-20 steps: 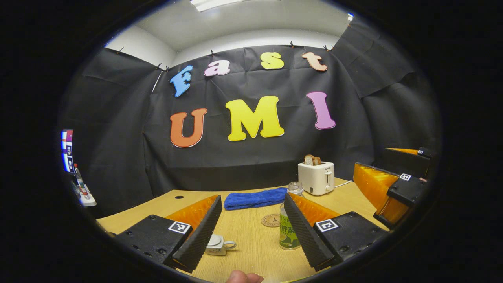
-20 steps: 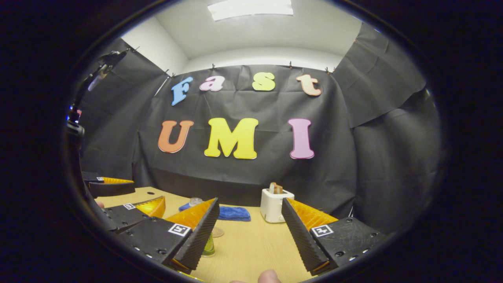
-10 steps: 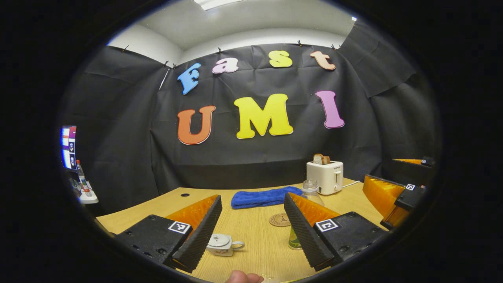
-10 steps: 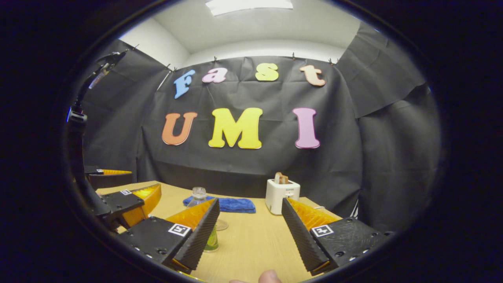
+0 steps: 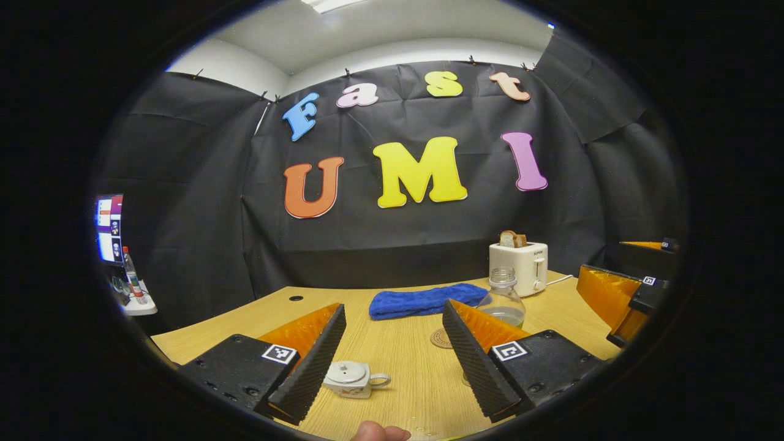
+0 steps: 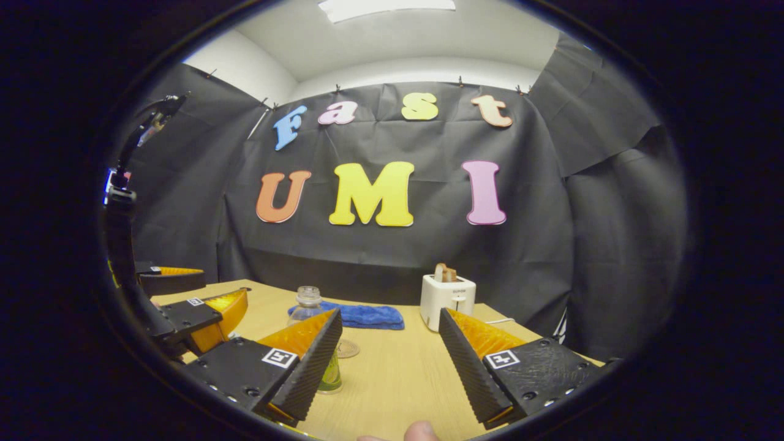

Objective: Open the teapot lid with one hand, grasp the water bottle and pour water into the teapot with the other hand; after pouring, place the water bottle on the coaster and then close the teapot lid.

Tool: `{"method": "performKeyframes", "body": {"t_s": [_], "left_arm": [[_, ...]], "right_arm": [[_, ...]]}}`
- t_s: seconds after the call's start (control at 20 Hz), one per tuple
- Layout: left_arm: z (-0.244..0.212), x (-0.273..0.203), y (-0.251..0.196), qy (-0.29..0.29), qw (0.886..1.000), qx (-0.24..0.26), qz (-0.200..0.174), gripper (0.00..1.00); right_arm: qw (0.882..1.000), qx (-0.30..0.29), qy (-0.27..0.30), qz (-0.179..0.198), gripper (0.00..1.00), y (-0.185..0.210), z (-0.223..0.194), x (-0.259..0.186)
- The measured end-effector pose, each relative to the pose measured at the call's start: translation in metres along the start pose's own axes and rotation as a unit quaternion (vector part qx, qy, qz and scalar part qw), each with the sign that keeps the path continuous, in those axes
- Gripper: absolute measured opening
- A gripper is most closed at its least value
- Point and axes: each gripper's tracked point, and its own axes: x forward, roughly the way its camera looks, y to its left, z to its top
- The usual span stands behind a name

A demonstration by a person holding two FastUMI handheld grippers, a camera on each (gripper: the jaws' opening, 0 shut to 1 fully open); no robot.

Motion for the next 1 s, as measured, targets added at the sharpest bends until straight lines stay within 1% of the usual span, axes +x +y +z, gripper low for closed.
{"method": "performKeyframes", "body": {"t_s": [0.1, 0.15, 0.2, 0.5, 0.6, 0.75, 0.8, 0.85, 0.9, 0.95, 1.0], "left_arm": [[-0.006, 0.002, -0.002, 0.008, 1.000, 0.003, 0.004, 0.99], [-0.009, 0.001, 0.005, 0.011, 1.000, 0.003, 0.012, 0.99], [-0.012, -0.001, 0.011, 0.012, 1.000, 0.002, 0.021, 1.00], [-0.042, -0.008, 0.060, 0.045, 0.996, 0.006, 0.077, 0.99], [-0.061, -0.004, 0.068, 0.071, 0.994, -0.001, 0.080, 0.99], [-0.078, 0.002, 0.062, 0.098, 0.993, -0.005, 0.064, 0.98], [-0.083, 0.005, 0.059, 0.106, 0.993, -0.005, 0.061, 0.95], [-0.087, 0.008, 0.057, 0.113, 0.992, -0.007, 0.058, 0.94], [-0.089, 0.010, 0.054, 0.117, 0.992, -0.008, 0.055, 0.89], [-0.089, 0.012, 0.054, 0.118, 0.991, -0.009, 0.054, 0.87], [-0.087, 0.014, 0.053, 0.118, 0.992, -0.008, 0.054, 0.80]], "right_arm": [[1.000, 0.007, 0.006, 0.011, 0.95, 0.002, -0.007, 0.004], [1.000, 0.009, 0.013, 0.018, 0.97, 0.003, -0.012, 0.007], [1.000, 0.008, 0.018, 0.023, 0.95, 0.002, -0.017, 0.008], [0.997, 0.029, 0.060, 0.035, 0.95, -0.011, -0.053, 0.013], [0.997, 0.032, 0.067, 0.031, 0.97, -0.020, -0.058, 0.013], [0.997, 0.034, 0.067, 0.025, 0.96, -0.031, -0.058, 0.014], [0.997, 0.034, 0.066, 0.022, 0.95, -0.035, -0.058, 0.014], [0.997, 0.034, 0.065, 0.020, 0.96, -0.038, -0.059, 0.014], [0.997, 0.035, 0.067, 0.019, 0.96, -0.039, -0.061, 0.015], [0.997, 0.038, 0.070, 0.019, 0.96, -0.040, -0.063, 0.015], [0.996, 0.040, 0.073, 0.022, 0.96, -0.039, -0.066, 0.016]]}}
